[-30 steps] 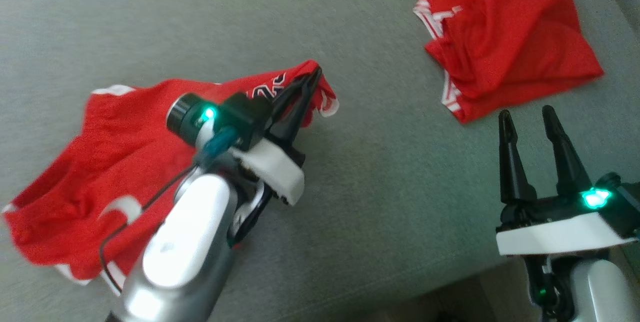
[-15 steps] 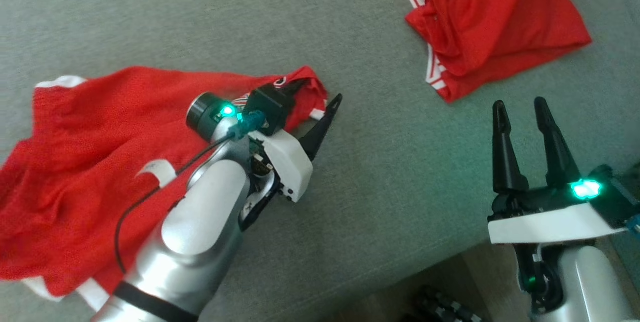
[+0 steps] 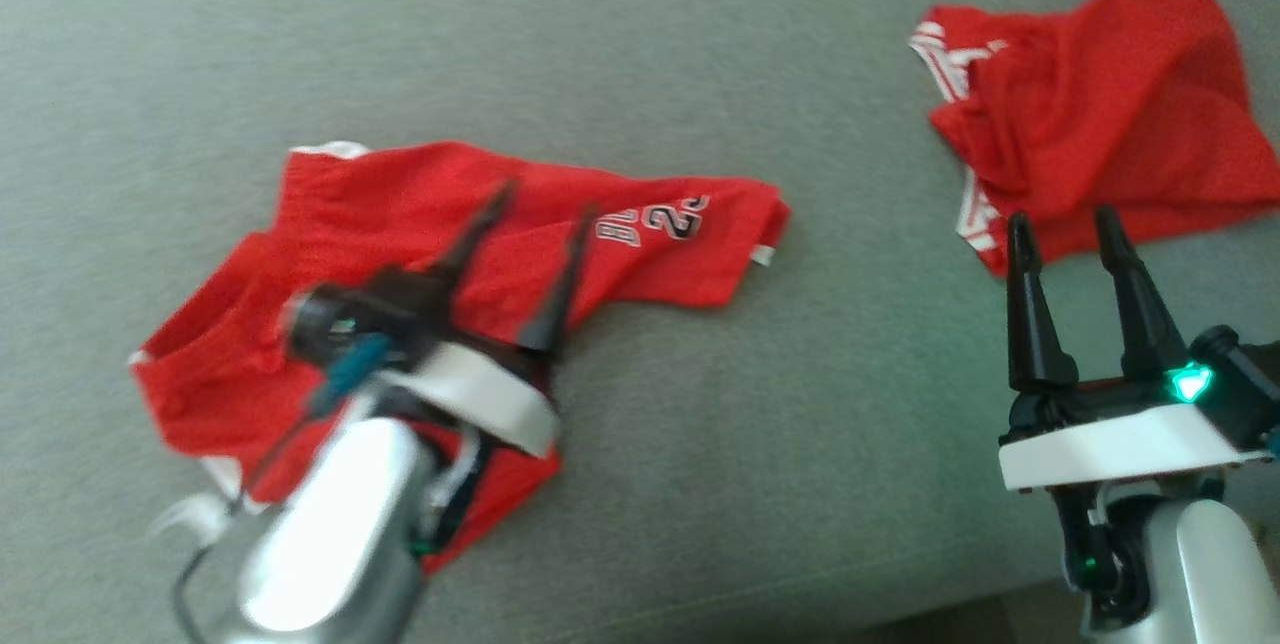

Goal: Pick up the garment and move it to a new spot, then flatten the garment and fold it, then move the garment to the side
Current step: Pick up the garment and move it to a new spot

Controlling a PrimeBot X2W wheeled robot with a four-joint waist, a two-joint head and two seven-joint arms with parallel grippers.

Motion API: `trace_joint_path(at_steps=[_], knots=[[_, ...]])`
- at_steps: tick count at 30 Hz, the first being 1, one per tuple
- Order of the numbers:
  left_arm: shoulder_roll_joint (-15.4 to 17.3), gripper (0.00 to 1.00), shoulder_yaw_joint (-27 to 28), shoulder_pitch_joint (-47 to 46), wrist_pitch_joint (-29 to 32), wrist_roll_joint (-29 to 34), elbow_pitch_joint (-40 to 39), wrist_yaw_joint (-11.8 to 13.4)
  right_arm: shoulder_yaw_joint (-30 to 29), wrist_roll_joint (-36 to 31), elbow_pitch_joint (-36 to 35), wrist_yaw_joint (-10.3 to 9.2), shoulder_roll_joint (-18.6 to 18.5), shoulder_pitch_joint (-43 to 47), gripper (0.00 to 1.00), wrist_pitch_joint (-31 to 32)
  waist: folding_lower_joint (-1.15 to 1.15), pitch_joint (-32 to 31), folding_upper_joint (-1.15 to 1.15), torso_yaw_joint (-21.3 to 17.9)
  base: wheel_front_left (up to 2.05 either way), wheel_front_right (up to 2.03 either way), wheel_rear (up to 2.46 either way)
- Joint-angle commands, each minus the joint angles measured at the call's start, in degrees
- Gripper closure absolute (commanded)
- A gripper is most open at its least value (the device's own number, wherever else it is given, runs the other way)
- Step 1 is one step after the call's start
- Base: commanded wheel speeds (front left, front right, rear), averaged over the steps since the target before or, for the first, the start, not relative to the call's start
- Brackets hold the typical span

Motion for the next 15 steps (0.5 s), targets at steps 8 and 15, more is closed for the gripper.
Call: trace_joint_path(at_steps=[8,15], knots=[[7.2,0.0,12.2,4.9,-2.6,-1.2,-7.6,6.6,0.1,-2.5,-4.0,0.39,-0.3,1.2,0.0,3.1,0.0,-5.3,0.0,7.7,0.0,0.0,0.0],[9.7,0.0,15.9,10.2,-2.9,-3.0,-9.5,7.4,0.0,-3.9,-4.1,0.39,-0.3,2.7,0.0,4.6,0.0,-7.8,0.0,10.1,0.0,0.0,0.0]])
